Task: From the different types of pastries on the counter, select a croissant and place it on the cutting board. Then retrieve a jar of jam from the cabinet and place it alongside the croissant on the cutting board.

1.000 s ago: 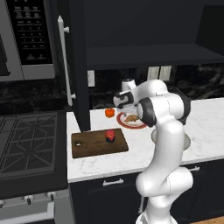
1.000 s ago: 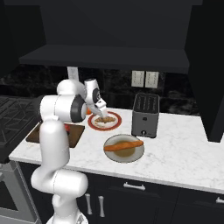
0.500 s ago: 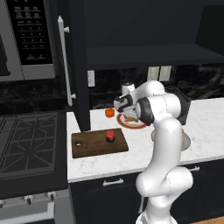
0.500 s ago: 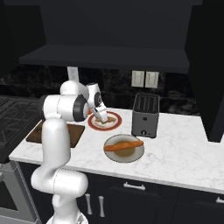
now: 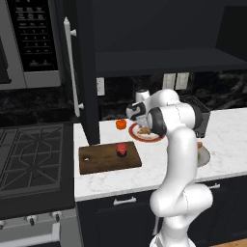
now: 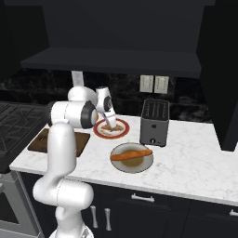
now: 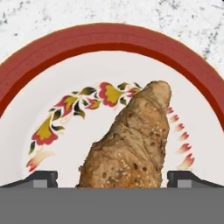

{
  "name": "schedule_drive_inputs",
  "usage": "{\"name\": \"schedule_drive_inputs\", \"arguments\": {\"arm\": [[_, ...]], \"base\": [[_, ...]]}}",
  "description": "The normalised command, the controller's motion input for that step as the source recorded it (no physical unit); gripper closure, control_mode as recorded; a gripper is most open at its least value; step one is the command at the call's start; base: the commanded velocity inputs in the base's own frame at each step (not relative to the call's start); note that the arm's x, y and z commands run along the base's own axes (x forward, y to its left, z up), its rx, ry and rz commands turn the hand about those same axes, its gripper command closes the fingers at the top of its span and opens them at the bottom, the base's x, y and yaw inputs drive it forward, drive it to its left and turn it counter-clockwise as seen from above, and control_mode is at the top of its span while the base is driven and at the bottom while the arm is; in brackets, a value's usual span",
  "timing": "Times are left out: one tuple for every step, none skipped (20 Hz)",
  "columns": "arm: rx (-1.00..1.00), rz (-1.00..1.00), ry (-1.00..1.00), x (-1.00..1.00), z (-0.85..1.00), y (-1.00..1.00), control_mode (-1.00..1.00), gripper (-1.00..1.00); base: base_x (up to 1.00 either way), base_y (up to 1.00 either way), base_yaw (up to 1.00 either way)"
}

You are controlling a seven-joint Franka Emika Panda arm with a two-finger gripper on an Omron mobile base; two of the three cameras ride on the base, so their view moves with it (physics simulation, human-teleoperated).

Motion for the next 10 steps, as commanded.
{"name": "schedule_drive_inputs", "arguments": {"arm": [[0.00, -0.15, 0.00, 0.03, -0.10, -0.24, -1.00, -1.00], [0.00, -0.15, 0.00, 0.00, -0.16, -0.24, -1.00, -1.00], [0.00, -0.15, 0.00, 0.00, -0.20, -0.21, -1.00, -1.00], [0.00, -0.15, 0.00, 0.00, -0.26, -0.20, -1.00, -1.00], [0.00, -0.15, 0.00, 0.00, -0.31, -0.19, -1.00, -1.00], [0.00, -0.15, 0.00, 0.00, -0.34, -0.19, -1.00, -1.00], [0.00, -0.15, 0.00, 0.00, -0.37, -0.15, -1.00, -1.00], [0.00, -0.15, 0.00, 0.00, -0.38, -0.11, -1.00, -1.00], [0.00, -0.14, 0.00, 0.00, -0.41, -0.05, -1.00, -1.00], [0.00, -0.13, 0.00, 0.00, -0.40, 0.00, -1.00, -1.00]], "base": [[0.00, 0.00, 0.00], [0.00, 0.00, 0.00], [0.00, 0.00, 0.00], [0.00, 0.00, 0.00], [0.00, 0.00, 0.00], [0.00, 0.00, 0.00], [0.00, 0.00, 0.00], [0.00, 0.00, 0.00], [0.00, 0.00, 0.00], [0.00, 0.00, 0.00]]}}
